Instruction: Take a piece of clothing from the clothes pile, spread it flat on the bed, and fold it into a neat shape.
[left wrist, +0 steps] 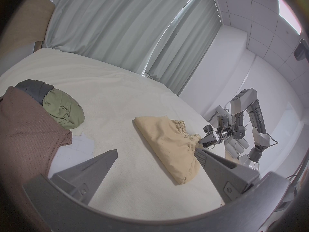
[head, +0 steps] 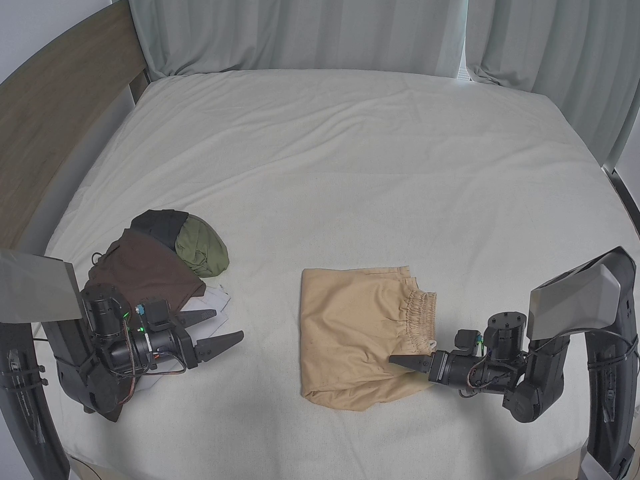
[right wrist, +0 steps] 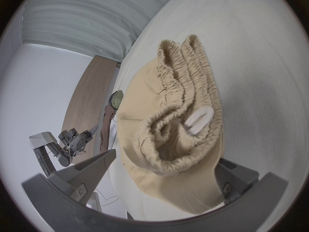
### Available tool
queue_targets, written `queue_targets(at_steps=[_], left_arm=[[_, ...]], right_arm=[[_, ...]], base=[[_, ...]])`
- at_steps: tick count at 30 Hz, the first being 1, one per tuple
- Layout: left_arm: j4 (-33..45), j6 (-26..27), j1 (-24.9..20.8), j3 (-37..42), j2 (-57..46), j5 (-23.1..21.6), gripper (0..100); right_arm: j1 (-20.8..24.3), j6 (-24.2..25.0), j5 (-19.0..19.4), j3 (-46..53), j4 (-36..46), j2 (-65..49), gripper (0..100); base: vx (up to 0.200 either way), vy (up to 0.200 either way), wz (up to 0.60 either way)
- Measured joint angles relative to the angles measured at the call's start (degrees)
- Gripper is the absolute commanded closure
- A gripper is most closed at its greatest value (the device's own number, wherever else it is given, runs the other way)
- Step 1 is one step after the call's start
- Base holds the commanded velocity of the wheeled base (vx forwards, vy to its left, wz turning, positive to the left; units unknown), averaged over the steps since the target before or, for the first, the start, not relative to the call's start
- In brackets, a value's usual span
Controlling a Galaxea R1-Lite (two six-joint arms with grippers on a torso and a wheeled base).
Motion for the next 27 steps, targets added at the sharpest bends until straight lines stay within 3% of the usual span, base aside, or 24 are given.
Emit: queue_targets(at_steps=[11, 12, 27], left_arm=[[0.0, 0.1, 0.0, 0.0, 0.0, 0.0, 0], [0.0, 0.1, 0.0, 0.0, 0.0, 0.0, 0], [0.0, 0.1, 0.0, 0.2, 0.0, 0.0, 0]], right_arm=[[0.7, 0.0, -0.1, -0.5, -0.1, -0.3, 0], [0.7, 0.0, -0.1, -0.5, -0.1, -0.3, 100], [0.9, -0.1, -0.2, -0.5, -0.1, -0.2, 100]], base=[[0.0, 0.0, 0.0], [0.0, 0.0, 0.0], [0.0, 0.0, 0.0]])
